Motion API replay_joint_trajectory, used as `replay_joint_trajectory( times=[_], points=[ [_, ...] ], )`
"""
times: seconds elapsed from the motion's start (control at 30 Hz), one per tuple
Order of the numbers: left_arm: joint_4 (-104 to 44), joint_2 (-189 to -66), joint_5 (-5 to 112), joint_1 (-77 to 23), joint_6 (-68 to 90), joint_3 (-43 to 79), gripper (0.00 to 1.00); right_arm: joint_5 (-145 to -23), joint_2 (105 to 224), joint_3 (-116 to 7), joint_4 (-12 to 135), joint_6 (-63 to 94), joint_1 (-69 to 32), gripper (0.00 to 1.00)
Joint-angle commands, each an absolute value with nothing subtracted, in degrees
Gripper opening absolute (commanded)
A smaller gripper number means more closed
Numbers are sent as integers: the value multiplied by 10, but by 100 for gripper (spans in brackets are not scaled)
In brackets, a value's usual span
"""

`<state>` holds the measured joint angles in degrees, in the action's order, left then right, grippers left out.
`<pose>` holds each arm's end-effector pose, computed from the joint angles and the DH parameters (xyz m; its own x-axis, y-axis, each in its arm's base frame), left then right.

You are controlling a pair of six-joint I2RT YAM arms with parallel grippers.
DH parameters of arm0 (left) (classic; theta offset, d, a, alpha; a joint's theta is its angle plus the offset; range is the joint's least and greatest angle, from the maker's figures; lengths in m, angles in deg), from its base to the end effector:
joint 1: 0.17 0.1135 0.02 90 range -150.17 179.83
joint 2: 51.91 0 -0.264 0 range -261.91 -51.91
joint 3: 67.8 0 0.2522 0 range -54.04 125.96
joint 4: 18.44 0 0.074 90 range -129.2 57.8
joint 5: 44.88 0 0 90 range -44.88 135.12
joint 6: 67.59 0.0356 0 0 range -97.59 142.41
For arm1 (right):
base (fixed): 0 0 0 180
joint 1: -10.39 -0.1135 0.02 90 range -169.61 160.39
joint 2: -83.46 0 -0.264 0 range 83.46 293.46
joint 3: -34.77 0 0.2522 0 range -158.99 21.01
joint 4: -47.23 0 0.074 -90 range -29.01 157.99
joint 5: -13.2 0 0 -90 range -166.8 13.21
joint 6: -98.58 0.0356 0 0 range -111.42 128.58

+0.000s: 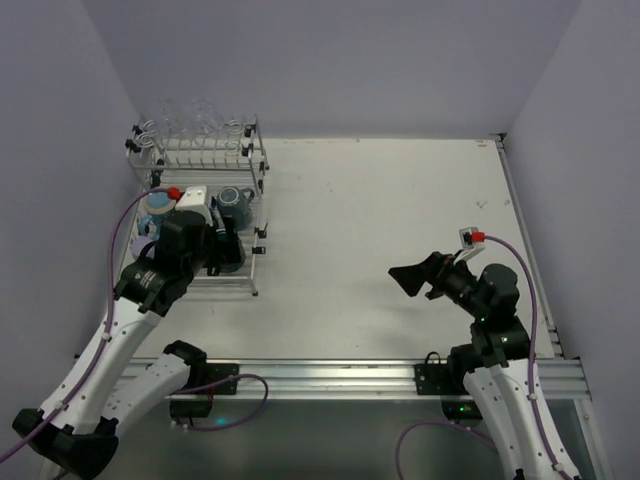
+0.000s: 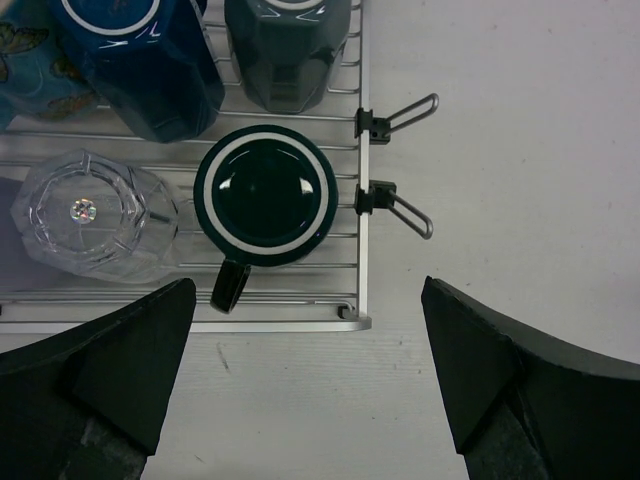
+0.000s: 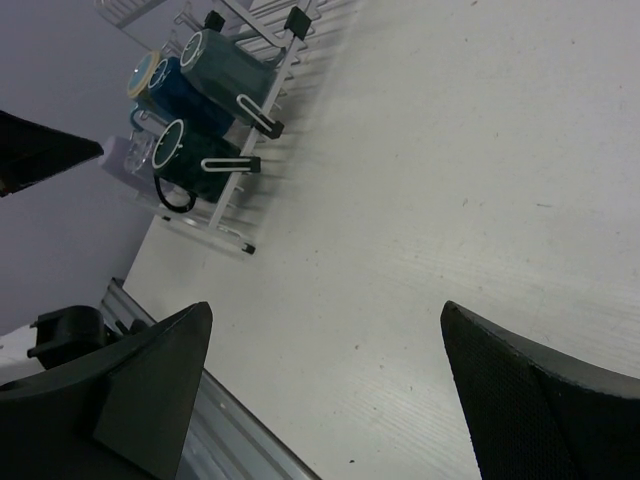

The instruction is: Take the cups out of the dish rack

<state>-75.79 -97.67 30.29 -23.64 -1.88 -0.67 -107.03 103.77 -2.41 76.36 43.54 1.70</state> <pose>0.1489 -0.0547 0.3308 -0.5714 -0.1854 -0.7994 -0.0439 0.9797 -0.1958 0.1121 0.0353 0.2561 -0.5255 0.4205 -0.7396 -0.3853 0.6574 0.6476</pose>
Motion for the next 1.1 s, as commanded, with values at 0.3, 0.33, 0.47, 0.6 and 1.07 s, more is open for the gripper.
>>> replay_joint_trajectory(
  times=[0.3,0.33,0.47,0.6,1.07],
  points=[
    [-659,-1084,243,-232,-13,-48,100,-1114,1059,-32,731,434,15,99],
    [-651,-1090,241,-229,-12,-53,100,-1112,1060,-34,733,432,15,99],
    [-618,-1115,246,-214,-5,-64,100,-1107,1060,-40,736,423,15,99],
    [-608,-1127,224,-213,-7,-57,100,-1098,1059,-40,735,420,15,99],
    [-592,-1132,160,-213,-16,-71,100,-1120,1067,-27,714,429,15,99]
  ],
)
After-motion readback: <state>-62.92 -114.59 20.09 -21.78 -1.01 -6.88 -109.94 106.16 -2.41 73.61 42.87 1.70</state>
